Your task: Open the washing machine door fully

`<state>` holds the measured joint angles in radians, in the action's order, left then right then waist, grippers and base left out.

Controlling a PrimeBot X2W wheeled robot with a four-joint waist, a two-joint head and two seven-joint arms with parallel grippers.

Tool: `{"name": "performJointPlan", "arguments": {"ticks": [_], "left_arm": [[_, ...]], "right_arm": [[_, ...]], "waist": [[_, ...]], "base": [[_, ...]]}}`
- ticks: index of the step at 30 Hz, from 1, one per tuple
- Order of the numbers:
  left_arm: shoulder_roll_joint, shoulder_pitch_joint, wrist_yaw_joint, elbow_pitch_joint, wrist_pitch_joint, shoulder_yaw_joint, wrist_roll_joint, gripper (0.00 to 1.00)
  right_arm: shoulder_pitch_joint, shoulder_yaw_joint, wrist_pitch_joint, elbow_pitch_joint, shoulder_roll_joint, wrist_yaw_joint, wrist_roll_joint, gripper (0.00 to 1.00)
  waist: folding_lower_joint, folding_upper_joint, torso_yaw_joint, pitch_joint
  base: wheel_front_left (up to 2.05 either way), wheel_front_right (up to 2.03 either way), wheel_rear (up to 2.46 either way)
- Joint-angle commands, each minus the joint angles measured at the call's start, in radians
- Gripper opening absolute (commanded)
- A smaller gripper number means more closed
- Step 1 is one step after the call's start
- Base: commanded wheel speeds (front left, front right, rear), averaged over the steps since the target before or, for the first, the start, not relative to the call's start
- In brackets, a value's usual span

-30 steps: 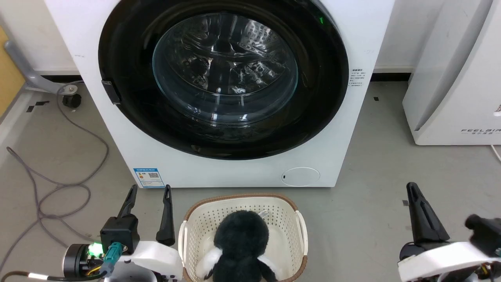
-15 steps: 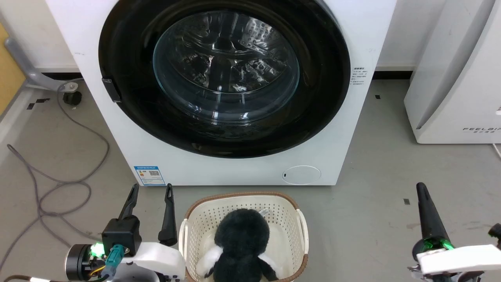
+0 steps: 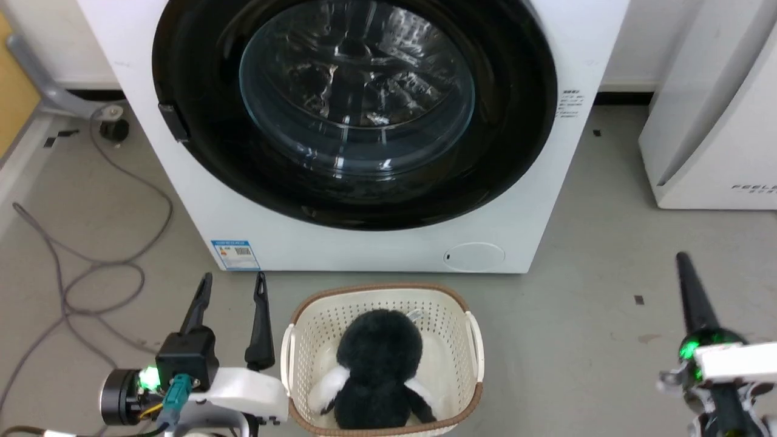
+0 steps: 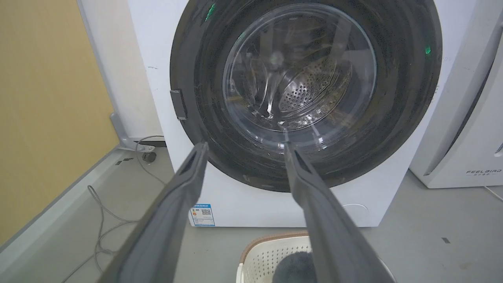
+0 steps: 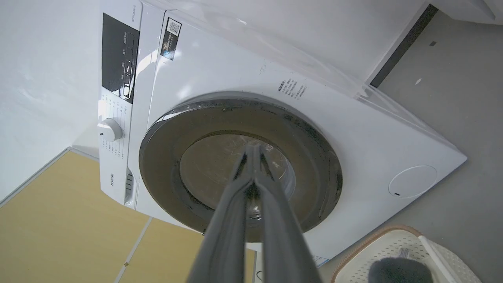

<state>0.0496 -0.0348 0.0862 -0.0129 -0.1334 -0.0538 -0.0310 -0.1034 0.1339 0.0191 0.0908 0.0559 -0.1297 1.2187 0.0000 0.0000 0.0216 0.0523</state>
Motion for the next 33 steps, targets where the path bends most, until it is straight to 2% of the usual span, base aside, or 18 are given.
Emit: {"name": "performJointPlan", "arguments": {"ticks": [1, 11, 21, 26, 33], "left_arm": [[0.001, -0.023, 0.007, 0.003, -0.01, -0.002, -0.005, 1.0], [0.001, -0.077, 0.025, 0.016, -0.031, -0.016, -0.011, 1.0], [0.001, -0.126, 0.049, 0.025, -0.05, -0.04, -0.026, 1.0], [0.001, -0.158, 0.065, 0.031, -0.063, -0.058, -0.036, 1.0], [0.001, -0.186, 0.083, 0.033, -0.075, -0.078, -0.048, 1.0]], "right_arm": [[-0.04, 0.019, 0.007, 0.018, 0.012, -0.001, 0.05, 0.0], [-0.226, 0.066, 0.043, 0.122, 0.085, -0.001, 0.197, 0.0], [-0.442, 0.065, 0.058, 0.259, 0.172, -0.001, 0.331, 0.0], [-0.592, 0.018, 0.064, 0.357, 0.236, -0.001, 0.378, 0.0], [-0.743, -0.049, 0.079, 0.453, 0.286, -0.001, 0.416, 0.0]], "waist": [[0.0, 0.0, 0.008, 0.016], [0.0, 0.0, 0.039, 0.108], [0.0, 0.0, 0.074, 0.197], [0.0, 0.0, 0.098, 0.256], [0.0, 0.0, 0.124, 0.304]], "base": [[0.0, 0.0, 0.0], [0.0, 0.0, 0.0], [0.0, 0.0, 0.0], [0.0, 0.0, 0.0], [0.0, 0.0, 0.0]]}}
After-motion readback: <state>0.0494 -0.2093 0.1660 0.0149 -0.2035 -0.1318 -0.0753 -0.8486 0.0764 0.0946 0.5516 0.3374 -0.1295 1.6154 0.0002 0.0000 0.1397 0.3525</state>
